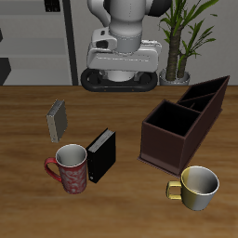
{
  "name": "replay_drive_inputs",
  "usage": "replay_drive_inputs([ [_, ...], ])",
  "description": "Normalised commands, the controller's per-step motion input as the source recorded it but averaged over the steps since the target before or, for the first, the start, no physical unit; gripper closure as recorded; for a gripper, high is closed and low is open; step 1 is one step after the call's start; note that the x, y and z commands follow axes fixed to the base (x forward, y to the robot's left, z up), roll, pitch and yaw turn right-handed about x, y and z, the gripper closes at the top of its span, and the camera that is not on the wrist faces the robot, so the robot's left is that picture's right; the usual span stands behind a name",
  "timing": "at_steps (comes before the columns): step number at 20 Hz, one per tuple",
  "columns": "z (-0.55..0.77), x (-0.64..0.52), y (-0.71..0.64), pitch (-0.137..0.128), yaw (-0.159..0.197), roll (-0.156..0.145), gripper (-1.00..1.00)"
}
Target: Place the white-yellow mug into the left desk caddy's left compartment and place the black book into the left desk caddy's front compartment
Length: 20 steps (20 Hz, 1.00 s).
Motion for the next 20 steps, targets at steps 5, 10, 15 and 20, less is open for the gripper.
replay_drive_inputs([
  [5, 0.15, 0.38, 0.01, -0.035, 0.003, -0.034, -1.0],
  [10, 0.06, 0.56, 0.08, -0.021, -0.025, -0.028, -1.0],
  [15, -0.02, 0.5, 0.2, -0.003, -0.047, -0.015, -1.0],
  [20, -0.02, 0.46, 0.34, -0.022, -0.04, 0.001, -1.0],
])
